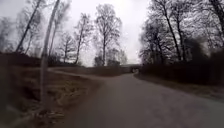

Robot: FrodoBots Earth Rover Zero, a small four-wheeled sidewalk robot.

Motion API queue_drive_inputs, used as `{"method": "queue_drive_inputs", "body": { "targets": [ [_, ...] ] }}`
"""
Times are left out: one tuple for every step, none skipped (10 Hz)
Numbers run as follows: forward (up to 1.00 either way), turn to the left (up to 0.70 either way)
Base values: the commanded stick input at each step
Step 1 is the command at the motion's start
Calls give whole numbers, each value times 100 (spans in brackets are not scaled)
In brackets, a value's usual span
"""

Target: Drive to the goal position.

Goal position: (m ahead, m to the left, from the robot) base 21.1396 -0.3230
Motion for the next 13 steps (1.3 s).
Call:
{"method": "queue_drive_inputs", "body": {
  "targets": [
    [70, 0],
    [70, 0],
    [70, 0],
    [70, 0],
    [70, 0],
    [70, 0],
    [70, 0],
    [70, 0],
    [70, 0],
    [70, 0],
    [70, 0],
    [70, 0],
    [70, 0]
  ]
}}
